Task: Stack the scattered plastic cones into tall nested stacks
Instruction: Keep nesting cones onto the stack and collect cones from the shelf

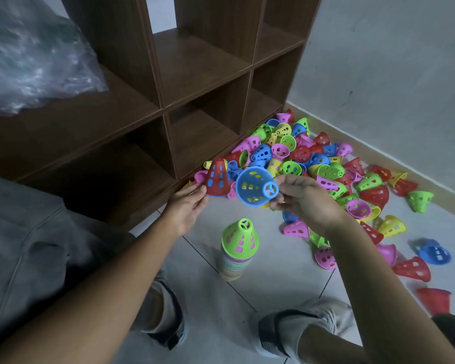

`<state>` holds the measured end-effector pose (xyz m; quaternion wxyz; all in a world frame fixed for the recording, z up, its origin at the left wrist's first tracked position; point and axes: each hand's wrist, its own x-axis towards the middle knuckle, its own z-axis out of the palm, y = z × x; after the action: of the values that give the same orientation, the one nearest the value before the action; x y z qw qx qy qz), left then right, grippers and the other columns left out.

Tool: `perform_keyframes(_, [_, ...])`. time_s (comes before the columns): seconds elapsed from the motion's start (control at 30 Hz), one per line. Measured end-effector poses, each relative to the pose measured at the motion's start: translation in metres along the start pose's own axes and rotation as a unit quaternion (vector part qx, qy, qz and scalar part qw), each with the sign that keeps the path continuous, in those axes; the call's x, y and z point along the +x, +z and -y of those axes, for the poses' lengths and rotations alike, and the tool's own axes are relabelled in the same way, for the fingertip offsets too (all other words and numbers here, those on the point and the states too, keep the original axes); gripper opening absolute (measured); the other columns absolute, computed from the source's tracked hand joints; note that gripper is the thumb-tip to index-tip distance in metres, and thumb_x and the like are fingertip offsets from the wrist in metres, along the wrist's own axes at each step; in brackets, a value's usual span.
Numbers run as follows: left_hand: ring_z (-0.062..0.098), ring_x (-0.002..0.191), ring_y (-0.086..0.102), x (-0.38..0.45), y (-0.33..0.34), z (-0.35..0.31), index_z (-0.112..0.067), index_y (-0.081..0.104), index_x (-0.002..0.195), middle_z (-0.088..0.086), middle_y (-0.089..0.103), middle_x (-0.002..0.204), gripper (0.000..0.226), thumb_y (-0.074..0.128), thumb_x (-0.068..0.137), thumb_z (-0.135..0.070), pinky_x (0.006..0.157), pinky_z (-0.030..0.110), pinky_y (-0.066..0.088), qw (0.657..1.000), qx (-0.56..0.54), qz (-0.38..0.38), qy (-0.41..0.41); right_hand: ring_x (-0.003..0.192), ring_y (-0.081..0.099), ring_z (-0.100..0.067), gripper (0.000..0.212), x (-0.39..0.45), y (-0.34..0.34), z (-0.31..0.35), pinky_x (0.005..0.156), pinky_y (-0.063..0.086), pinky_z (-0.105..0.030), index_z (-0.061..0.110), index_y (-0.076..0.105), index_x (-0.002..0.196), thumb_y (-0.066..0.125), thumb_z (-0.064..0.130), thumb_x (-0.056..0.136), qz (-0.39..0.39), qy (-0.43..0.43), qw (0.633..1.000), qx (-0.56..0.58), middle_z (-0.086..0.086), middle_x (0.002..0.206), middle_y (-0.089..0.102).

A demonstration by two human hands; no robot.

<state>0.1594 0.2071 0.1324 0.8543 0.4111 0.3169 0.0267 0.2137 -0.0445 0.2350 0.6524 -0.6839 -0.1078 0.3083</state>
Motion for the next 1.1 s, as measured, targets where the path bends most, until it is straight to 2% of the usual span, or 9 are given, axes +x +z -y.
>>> perform_keyframes(0.07, [0.025,0.118,0.060,-0.004,0.005,-0.003,0.003,0.054,0.134,0.010,0.068,0.112,0.039,0.057,0.095,0.002,0.072,0.016,0.057,0.999,-0.024,0.026,-0.004,0.068,0.062,-0.018,0.026,-0.002,0.002,0.005,0.074,0.054,-0.028,-0.013,0.059,0.104,0.050,0.011,0.100,0.036,0.011,0.999,0.007,-0.003,0.064,0.056])
perform_keyframes(0.13, [0.018,0.104,0.064,-0.010,0.010,-0.007,0.000,0.055,0.131,0.007,0.069,0.105,0.035,0.052,0.096,0.005,0.068,0.015,0.056,0.998,-0.040,0.053,-0.008,0.067,0.060,-0.018,0.028,-0.005,0.005,0.008,0.074,0.055,-0.027,-0.015,0.058,0.107,0.052,0.011,0.097,0.068,0.030,0.997,0.017,-0.003,0.063,0.055])
perform_keyframes(0.23, [0.007,0.073,0.071,-0.019,0.014,-0.012,-0.009,0.060,0.119,-0.001,0.075,0.084,0.029,0.046,0.099,0.006,0.064,0.014,0.056,0.995,-0.032,0.095,-0.021,0.066,0.056,-0.020,0.020,-0.008,0.006,0.007,0.070,0.055,-0.027,-0.002,0.062,0.090,0.057,0.017,0.089,0.106,0.072,0.991,0.041,-0.005,0.063,0.052])
perform_keyframes(0.3, [0.007,0.067,0.071,-0.023,0.015,-0.013,-0.012,0.061,0.115,-0.003,0.075,0.078,0.028,0.044,0.100,0.005,0.065,0.013,0.056,0.993,-0.025,0.114,-0.029,0.065,0.055,-0.022,0.021,-0.010,0.005,0.005,0.064,0.054,-0.026,0.010,0.069,0.076,0.056,0.016,0.091,0.118,0.089,0.988,0.048,-0.007,0.063,0.048])
perform_keyframes(0.57, [0.011,0.077,0.072,-0.028,0.015,-0.018,-0.013,0.062,0.116,0.003,0.075,0.088,0.027,0.047,0.099,0.001,0.070,0.012,0.056,0.986,-0.030,0.159,-0.045,0.068,0.047,-0.026,0.045,-0.014,0.002,0.010,0.057,0.053,-0.026,0.013,0.066,0.061,0.045,0.009,0.101,0.121,0.092,0.985,0.077,-0.012,0.071,0.038])
perform_keyframes(0.7, [0.008,0.073,0.070,-0.030,0.018,-0.021,-0.012,0.064,0.111,0.003,0.073,0.086,0.023,0.048,0.099,-0.001,0.068,0.012,0.056,0.984,-0.025,0.172,-0.046,0.062,0.052,-0.023,0.031,-0.013,0.002,0.009,0.066,0.051,-0.029,0.009,0.062,0.066,0.054,0.011,0.096,0.138,0.076,0.985,0.070,-0.006,0.060,0.042])
perform_keyframes(0.9, [0.008,0.069,0.069,-0.033,0.020,-0.026,-0.012,0.066,0.106,0.003,0.072,0.083,0.022,0.047,0.099,-0.002,0.063,0.012,0.056,0.980,-0.022,0.193,-0.052,0.062,0.050,-0.021,0.035,-0.015,0.004,0.009,0.069,0.051,-0.027,0.020,0.069,0.063,0.050,0.015,0.091,0.196,0.075,0.977,0.044,-0.008,0.064,0.040])
perform_keyframes(1.03, [0.007,0.070,0.069,-0.034,0.022,-0.029,-0.016,0.081,0.081,0.001,0.074,0.085,0.037,0.050,0.098,-0.005,0.061,0.010,0.054,0.978,-0.023,0.198,-0.064,0.062,0.052,-0.020,0.030,-0.011,0.001,0.000,0.071,0.052,-0.029,0.017,0.067,0.062,0.062,0.016,0.091,0.186,0.120,0.975,-0.026,-0.006,0.062,0.045])
perform_keyframes(1.1, [0.007,0.069,0.069,-0.035,0.023,-0.030,-0.017,0.081,0.076,0.000,0.074,0.085,0.039,0.050,0.097,-0.006,0.062,0.009,0.054,0.977,-0.023,0.199,-0.067,0.063,0.056,-0.020,0.030,-0.008,0.000,-0.007,0.072,0.052,-0.030,0.015,0.067,0.067,0.057,0.011,0.095,0.171,0.146,0.971,-0.080,-0.006,0.063,0.051])
